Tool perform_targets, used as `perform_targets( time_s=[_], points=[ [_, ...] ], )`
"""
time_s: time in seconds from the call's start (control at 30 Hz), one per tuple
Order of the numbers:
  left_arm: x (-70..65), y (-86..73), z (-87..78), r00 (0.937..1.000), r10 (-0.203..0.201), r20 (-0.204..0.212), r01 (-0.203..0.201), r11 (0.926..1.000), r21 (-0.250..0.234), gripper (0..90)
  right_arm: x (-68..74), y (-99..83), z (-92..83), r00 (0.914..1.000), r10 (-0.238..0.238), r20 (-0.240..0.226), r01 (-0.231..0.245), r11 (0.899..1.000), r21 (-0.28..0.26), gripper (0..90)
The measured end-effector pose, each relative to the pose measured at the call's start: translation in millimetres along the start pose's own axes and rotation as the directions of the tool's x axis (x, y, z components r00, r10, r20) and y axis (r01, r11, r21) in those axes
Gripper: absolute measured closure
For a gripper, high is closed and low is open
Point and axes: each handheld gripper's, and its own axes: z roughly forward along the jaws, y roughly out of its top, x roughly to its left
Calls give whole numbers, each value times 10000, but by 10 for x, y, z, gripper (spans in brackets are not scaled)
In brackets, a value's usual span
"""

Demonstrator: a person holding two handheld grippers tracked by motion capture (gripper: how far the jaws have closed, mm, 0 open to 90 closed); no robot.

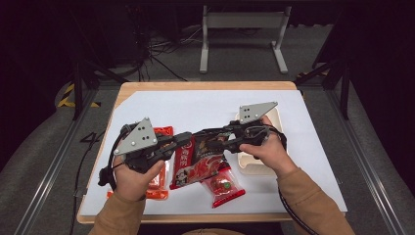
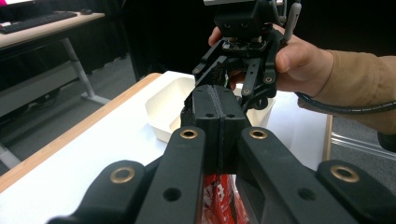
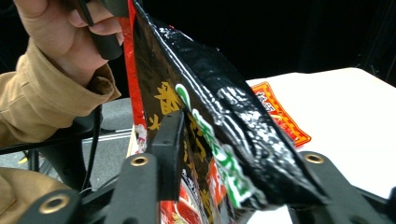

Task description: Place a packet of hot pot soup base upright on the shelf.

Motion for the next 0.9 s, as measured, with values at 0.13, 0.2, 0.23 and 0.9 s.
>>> perform_targets(
  time_s=[0.13,0.2,0.23,0.9],
  points=[
    [4,-2,-1,10000,8,-26,-8,10000,-56,899,-3,11,-9,10000,31,5,-31,10000,54,632],
    [9,-2,-10,10000,27,-38,-28,9999,-109,899,-4,15,-11,10000,22,5,-22,10000,41,643],
    [14,-2,-16,10000,-48,3,48,9999,-132,899,-3,20,-17,10000,22,-14,-22,10000,32,657],
    [75,-22,-21,9989,-368,273,376,9988,-303,848,44,123,-158,9990,-430,157,428,9990,133,783]
  ],
)
